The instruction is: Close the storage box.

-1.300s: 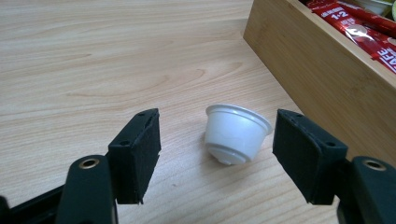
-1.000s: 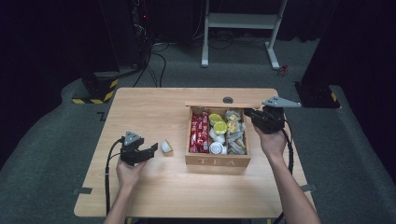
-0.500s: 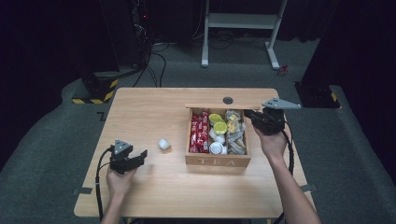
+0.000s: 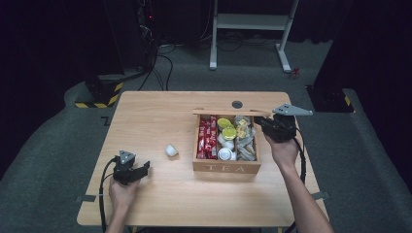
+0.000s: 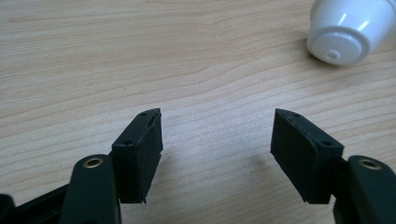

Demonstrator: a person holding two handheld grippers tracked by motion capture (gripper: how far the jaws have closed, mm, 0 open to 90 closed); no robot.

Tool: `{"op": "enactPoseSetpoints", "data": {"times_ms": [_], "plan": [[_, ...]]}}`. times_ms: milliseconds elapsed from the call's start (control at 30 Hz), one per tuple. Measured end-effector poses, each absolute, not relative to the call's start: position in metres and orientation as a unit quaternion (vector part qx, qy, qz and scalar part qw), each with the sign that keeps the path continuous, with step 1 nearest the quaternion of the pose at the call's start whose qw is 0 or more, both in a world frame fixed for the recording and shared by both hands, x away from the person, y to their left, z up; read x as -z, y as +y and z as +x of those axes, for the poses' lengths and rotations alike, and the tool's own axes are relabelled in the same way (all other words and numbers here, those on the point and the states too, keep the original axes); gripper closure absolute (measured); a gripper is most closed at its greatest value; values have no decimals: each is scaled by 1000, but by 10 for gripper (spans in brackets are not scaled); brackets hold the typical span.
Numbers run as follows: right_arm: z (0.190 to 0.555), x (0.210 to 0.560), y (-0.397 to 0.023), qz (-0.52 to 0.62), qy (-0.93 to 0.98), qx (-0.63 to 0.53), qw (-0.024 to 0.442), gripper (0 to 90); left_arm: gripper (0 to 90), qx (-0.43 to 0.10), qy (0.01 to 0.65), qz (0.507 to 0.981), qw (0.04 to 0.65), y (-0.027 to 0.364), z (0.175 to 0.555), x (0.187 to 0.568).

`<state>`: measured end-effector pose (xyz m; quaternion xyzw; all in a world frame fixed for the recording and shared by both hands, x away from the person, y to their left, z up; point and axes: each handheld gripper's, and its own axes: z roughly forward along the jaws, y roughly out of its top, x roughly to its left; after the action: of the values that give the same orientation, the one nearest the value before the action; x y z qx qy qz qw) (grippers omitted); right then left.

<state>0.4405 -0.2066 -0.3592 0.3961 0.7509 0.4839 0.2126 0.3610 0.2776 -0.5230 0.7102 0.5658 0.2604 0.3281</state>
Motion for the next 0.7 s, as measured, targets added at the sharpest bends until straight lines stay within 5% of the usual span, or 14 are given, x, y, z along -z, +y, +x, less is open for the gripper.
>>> {"op": "enactPoseSetpoints", "data": {"times_ms": [700], "plan": [[420, 378, -211, 390, 762, -476, 200, 898, 317, -260, 572, 709, 319, 279, 361, 528]]}}
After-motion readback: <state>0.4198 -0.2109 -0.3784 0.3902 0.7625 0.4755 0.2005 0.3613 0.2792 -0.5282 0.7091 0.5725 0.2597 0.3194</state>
